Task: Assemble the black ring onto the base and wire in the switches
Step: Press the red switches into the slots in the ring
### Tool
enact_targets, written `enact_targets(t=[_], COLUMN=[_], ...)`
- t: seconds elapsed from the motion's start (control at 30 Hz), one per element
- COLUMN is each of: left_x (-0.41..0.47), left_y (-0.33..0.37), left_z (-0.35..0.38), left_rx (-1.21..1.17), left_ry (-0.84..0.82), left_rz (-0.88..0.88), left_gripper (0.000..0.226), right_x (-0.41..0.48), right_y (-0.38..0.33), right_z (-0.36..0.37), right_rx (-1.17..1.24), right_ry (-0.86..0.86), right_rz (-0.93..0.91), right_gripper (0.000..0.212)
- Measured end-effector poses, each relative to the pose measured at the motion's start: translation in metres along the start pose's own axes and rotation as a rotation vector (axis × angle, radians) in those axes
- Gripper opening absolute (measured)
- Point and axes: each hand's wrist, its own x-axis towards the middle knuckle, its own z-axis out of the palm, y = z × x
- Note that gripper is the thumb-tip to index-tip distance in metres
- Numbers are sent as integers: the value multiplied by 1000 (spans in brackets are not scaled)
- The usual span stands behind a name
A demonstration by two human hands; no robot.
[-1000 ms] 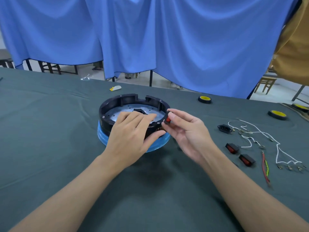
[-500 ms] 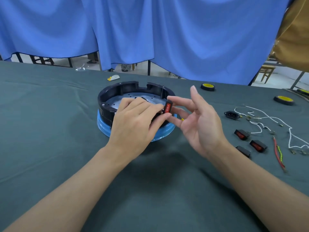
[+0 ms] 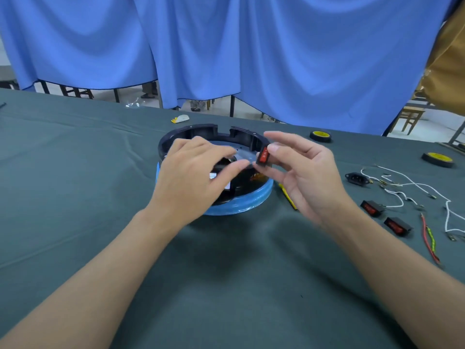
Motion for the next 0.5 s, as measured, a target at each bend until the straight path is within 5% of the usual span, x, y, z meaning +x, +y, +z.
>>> enact_targets(t=[0.17, 0.3, 0.5], left_x=[-4, -8, -8], left_y=[-30, -29, -33], left_z=[-4, 4, 8], left_rx=[-9, 37, 34], left_ry=[-217, -185, -150], left_rz=[-187, -199, -203], left_gripper=[44, 52, 53], right_x=[29, 51, 74], right_y=[-14, -15, -17], right_z=[7, 19, 29], right_rx=[-425, -745, -860], right_ry=[-7, -164, -394], right_rz=[-73, -27, 111], right_gripper=[17, 13, 11])
